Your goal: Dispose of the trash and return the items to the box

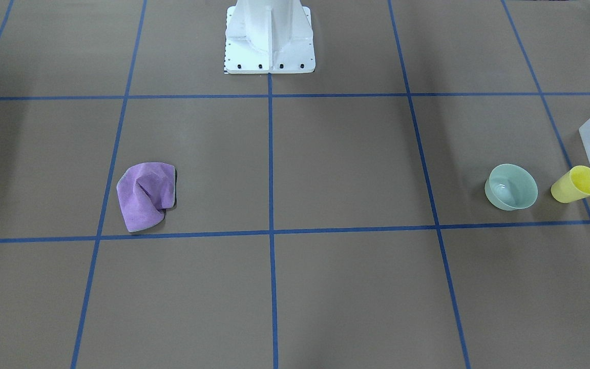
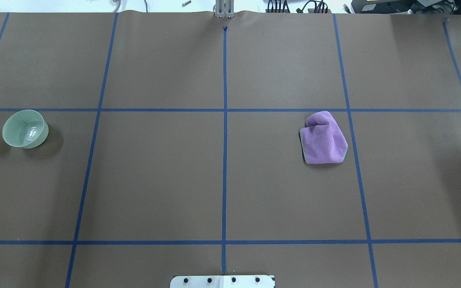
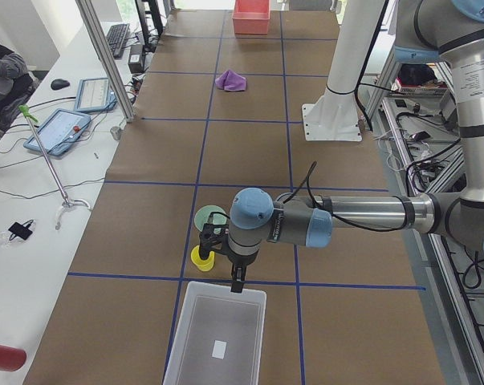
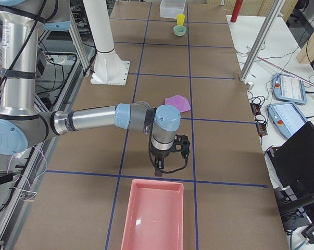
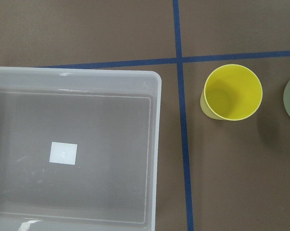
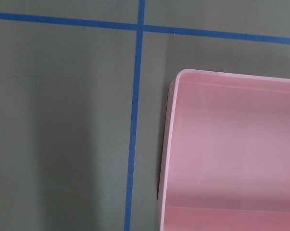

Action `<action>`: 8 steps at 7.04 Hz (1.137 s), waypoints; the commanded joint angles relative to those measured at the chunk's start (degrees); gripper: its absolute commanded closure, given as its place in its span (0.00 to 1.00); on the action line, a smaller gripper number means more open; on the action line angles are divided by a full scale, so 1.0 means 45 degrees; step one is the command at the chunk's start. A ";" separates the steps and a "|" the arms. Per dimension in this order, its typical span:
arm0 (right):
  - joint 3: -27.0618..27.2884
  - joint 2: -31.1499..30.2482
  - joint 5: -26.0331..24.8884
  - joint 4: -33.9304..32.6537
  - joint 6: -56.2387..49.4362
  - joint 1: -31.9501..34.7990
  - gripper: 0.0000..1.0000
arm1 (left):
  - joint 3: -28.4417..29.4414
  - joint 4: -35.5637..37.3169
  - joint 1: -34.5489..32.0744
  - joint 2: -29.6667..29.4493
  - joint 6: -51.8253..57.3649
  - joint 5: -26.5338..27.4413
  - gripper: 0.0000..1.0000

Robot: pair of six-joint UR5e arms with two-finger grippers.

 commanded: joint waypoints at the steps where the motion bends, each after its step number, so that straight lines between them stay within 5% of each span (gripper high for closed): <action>1: 0.0002 0.0000 -0.0004 0.0000 0.0000 0.0000 0.00 | -0.0140 -0.0039 0.0000 0.0000 0.0019 0.0000 0.02; 8: 0.0236 -0.0097 0.0094 -0.0020 0.0039 0.0020 0.00 | -0.1157 -0.0020 -0.0156 0.0232 -0.0039 -0.0020 0.02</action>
